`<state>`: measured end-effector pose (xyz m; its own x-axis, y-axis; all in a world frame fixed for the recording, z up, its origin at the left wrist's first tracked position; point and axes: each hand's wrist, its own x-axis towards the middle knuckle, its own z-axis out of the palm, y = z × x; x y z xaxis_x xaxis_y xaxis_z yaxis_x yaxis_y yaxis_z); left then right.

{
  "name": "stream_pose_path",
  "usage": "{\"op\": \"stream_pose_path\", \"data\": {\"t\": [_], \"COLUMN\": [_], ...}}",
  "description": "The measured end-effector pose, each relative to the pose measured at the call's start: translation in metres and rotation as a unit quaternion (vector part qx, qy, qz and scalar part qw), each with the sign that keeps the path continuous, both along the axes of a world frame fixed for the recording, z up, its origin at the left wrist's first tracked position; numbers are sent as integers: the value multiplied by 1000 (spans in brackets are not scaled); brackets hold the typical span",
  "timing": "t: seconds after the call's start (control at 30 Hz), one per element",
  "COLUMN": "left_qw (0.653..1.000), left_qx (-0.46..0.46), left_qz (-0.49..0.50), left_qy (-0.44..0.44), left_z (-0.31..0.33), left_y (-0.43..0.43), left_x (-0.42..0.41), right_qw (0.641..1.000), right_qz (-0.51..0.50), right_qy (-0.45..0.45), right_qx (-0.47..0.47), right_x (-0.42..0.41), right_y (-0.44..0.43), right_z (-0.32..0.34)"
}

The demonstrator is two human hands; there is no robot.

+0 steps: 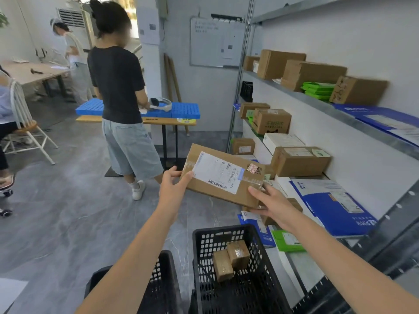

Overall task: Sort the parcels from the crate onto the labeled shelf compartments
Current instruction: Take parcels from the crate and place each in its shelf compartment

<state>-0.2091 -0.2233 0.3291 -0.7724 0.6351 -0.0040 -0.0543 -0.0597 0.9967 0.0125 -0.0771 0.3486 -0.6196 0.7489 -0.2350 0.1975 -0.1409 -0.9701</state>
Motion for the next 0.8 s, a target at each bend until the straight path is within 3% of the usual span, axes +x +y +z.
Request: {"op": "stream_pose_path", "data": {"t": [0.23, 0.4, 0.6, 0.8], "left_qw": [998, 995, 996, 998], "left_qx": [-6, -4, 1, 59], "left_qz": [-8, -32, -53, -4], "left_qy": [60, 92, 75, -15], "left_z": [8, 14, 11, 8], "left_y": [-5, -8, -10, -8], "left_x": [-3, 0, -3, 2], "right_qw": [998, 990, 984, 978], "right_qz": [-7, 8, 6, -38], "right_qy": [25, -11, -10, 67], "right_qx": [55, 143, 180, 195], "right_x": [-6, -13, -10, -8], "right_y": [6, 6, 8, 5], "right_z": [18, 31, 39, 51]}}
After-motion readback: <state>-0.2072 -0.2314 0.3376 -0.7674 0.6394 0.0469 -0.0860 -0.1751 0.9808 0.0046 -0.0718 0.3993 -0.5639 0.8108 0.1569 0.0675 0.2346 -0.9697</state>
